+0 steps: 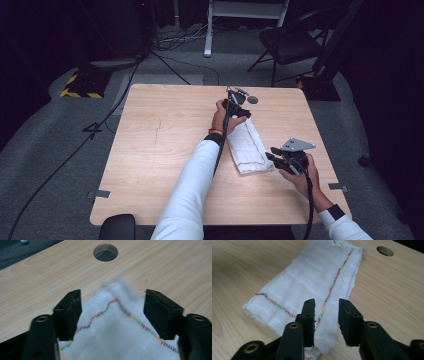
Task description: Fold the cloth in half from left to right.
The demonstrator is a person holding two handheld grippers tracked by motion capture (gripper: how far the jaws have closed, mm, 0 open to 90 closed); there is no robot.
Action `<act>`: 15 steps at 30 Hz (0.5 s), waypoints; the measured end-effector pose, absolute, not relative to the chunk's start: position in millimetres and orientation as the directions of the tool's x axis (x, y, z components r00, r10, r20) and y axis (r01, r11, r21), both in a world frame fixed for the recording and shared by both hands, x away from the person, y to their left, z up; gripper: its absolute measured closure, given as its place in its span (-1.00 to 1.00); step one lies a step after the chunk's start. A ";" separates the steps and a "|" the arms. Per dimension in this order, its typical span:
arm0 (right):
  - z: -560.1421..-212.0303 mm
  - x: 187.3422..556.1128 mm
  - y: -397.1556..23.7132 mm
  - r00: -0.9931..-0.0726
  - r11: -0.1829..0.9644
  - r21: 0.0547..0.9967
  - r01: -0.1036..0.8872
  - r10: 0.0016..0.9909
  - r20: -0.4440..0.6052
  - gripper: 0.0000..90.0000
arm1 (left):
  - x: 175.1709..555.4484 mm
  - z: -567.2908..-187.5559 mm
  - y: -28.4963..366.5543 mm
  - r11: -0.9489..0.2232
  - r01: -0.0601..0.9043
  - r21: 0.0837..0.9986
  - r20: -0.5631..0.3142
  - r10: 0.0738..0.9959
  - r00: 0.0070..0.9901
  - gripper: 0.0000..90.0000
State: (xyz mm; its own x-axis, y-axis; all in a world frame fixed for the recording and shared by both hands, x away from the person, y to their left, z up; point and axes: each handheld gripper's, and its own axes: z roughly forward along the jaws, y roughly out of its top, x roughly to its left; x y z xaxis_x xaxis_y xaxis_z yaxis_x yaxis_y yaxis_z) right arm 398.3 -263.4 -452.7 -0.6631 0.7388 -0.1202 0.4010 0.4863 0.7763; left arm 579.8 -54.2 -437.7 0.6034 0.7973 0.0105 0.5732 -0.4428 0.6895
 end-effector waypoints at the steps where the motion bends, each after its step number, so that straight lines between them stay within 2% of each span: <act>1: -453.6 398.8 -264.7 -0.663 0.499 0.768 0.403 0.737 -0.131 0.40 | 574.3 -436.4 -52.1 -0.458 0.563 0.687 0.009 0.781 0.624 -0.47; 6: -461.5 406.4 -272.7 -0.666 0.524 0.729 0.440 0.735 -0.127 0.25 | 536.7 -437.3 -36.7 -0.516 0.493 0.701 0.011 0.698 0.716 -0.49; 9: -470.1 412.9 -281.8 -0.672 0.532 0.705 0.470 0.733 -0.105 0.23 | 507.9 -445.7 -27.4 -0.570 0.441 0.693 0.038 0.640 0.767 -0.48; 15: -478.0 418.1 -291.0 -0.697 0.534 0.693 0.484 0.714 -0.063 0.22 | 469.2 -469.0 -26.5 -0.619 0.407 0.671 0.016 0.561 0.828 -0.45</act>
State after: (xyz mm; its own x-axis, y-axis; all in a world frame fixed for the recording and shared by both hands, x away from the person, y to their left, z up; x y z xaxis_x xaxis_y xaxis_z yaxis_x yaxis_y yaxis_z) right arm 418.1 -291.0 -478.0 -0.6968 0.7144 -0.0634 0.4840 0.5337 0.6935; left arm 469.2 -26.5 -469.0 0.8278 0.5608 0.0155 0.4070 -0.6193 0.6715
